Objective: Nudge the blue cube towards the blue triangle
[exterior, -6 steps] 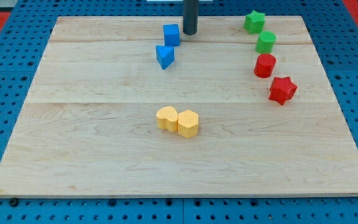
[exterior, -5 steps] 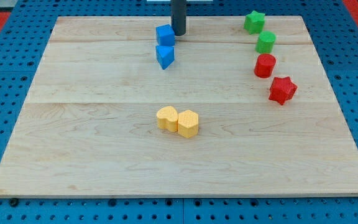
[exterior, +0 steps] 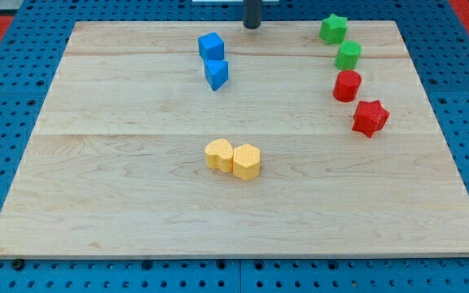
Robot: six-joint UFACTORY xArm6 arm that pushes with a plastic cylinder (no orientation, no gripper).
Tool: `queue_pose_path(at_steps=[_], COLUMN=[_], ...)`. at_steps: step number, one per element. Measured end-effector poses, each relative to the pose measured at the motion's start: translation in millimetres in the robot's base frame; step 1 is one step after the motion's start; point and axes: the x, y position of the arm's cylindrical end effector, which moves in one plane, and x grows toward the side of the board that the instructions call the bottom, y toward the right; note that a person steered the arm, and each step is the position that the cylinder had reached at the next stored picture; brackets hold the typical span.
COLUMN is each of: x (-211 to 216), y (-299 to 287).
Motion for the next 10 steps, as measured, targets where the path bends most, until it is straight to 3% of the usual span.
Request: queue_pose_path(at_steps=[4, 8, 10], x=[1, 46, 46], y=[-81, -58, -6])
